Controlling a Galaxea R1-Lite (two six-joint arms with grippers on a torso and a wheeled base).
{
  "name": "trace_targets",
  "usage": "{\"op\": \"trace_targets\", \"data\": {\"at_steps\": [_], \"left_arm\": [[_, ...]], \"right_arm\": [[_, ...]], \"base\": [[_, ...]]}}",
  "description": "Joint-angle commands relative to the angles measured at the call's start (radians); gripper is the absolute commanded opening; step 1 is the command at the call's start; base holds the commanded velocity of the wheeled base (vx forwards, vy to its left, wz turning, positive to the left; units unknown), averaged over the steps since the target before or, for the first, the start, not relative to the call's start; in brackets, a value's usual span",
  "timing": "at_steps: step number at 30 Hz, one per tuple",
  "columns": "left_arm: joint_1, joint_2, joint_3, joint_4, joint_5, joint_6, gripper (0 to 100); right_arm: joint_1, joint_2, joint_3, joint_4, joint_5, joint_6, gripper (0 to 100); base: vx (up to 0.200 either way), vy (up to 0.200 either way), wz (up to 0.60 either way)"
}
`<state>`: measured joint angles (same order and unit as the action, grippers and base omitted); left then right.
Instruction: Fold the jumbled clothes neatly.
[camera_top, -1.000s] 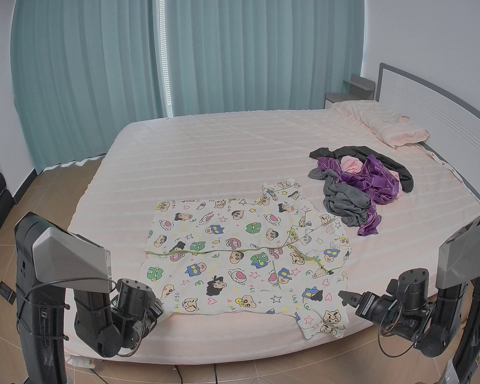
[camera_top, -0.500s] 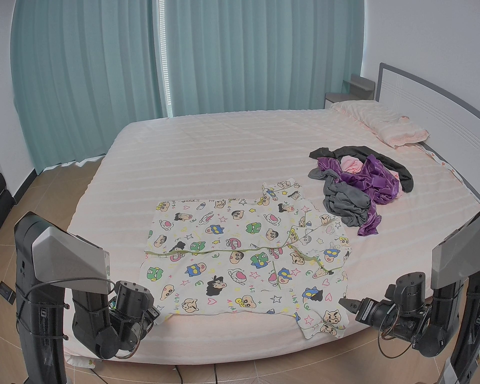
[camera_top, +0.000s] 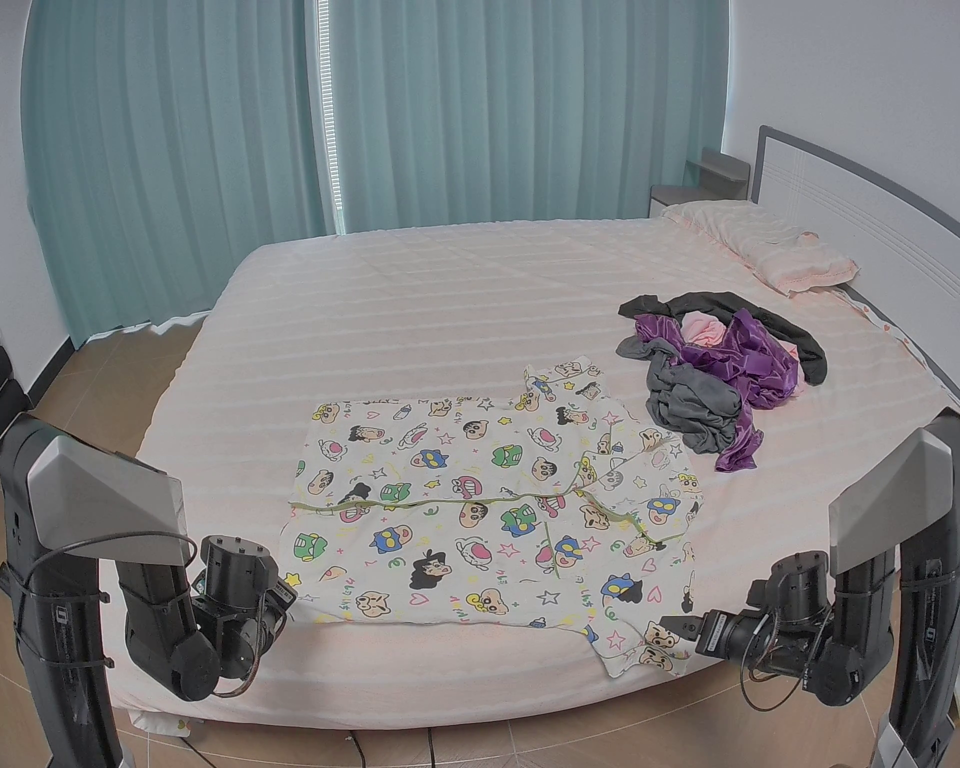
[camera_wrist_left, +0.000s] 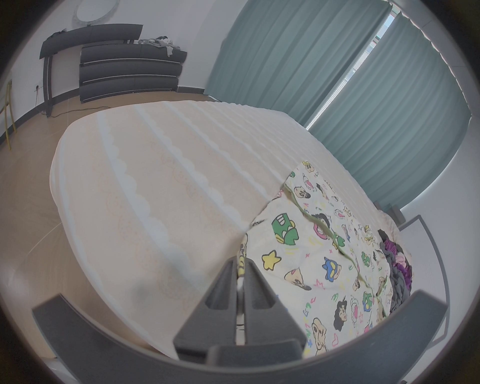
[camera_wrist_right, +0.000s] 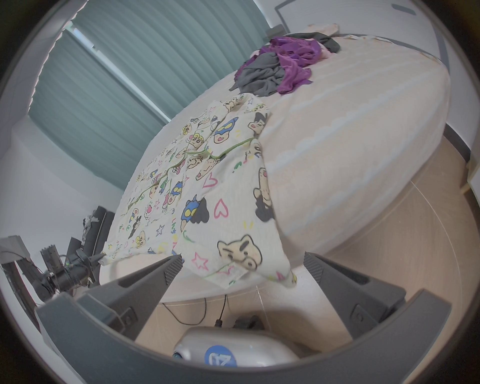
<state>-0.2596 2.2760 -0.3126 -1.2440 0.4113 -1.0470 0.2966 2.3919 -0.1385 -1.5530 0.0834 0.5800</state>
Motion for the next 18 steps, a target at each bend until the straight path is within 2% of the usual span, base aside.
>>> {"op": "trace_targets", "data": {"at_steps": [1,5,18], "left_arm": [[0.023,0.0,-0.005,-0.008,-0.005,-0.001,0],[0.019,0.005,-0.016,-0.008,-0.005,-0.002,0],[0.011,0.002,-0.014,-0.008,-0.005,-0.004,0]], "right_arm": [[-0.005,0.073,-0.055,-0.009,0.044,-0.029,100],[-0.013,0.075,-0.076,-0.007,0.087,-0.068,100],[-0.01,0.108,-0.197,0.022,0.091,-0.121,100]], "base": [[0.0,0.0,0.0],[0.0,0.0,0.0],[0.0,0.0,0.0]]}}
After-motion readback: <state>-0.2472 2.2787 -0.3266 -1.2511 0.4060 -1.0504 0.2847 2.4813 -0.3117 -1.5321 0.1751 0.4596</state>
